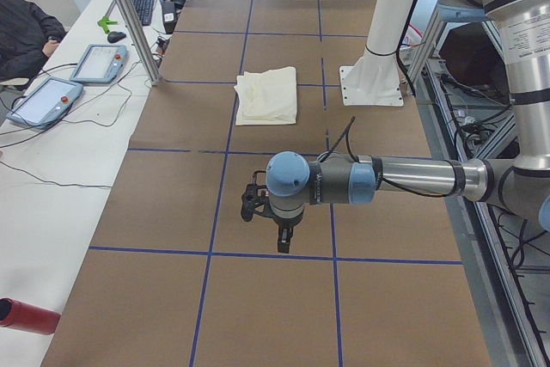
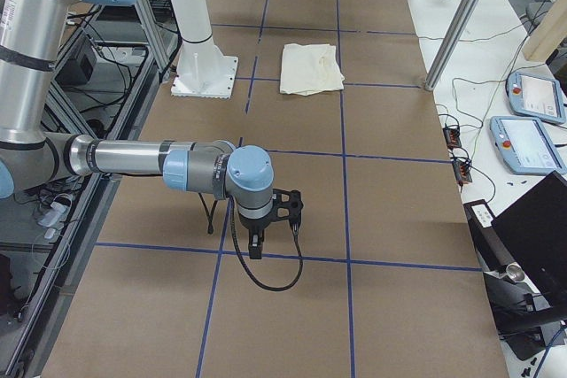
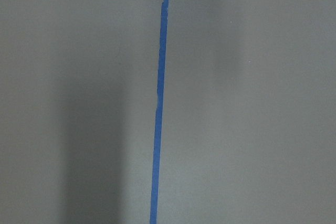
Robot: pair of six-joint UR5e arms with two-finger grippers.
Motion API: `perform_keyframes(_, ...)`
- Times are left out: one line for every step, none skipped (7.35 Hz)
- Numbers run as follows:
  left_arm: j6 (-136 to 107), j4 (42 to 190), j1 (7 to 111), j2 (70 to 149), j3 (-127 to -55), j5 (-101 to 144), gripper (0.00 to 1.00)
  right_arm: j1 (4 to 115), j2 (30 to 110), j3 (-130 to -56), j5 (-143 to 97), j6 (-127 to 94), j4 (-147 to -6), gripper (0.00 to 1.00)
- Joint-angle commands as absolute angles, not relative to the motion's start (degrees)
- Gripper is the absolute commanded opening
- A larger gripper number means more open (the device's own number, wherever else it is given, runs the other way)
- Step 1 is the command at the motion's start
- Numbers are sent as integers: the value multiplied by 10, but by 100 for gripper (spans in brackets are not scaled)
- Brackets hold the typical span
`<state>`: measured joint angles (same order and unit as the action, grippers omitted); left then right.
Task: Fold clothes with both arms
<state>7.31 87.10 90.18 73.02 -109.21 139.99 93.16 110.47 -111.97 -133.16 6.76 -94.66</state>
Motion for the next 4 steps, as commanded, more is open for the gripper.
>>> perform_keyframes(73, 871, 902, 729, -1092, 1397, 100, 933, 1107, -1120, -1332, 68, -946, 100)
perform_keyframes(72, 871, 902, 729, -1092, 1394, 100, 933, 1110, -1120, -1332, 68, -945, 100)
perform_keyframes(72, 871, 902, 729, -1092, 1394, 100, 933, 1113, -1120, -1332, 67, -945, 100)
perform_keyframes(72, 871, 902, 729, -1092, 1393, 100, 933, 1114, -1117, -1331, 67, -946, 100)
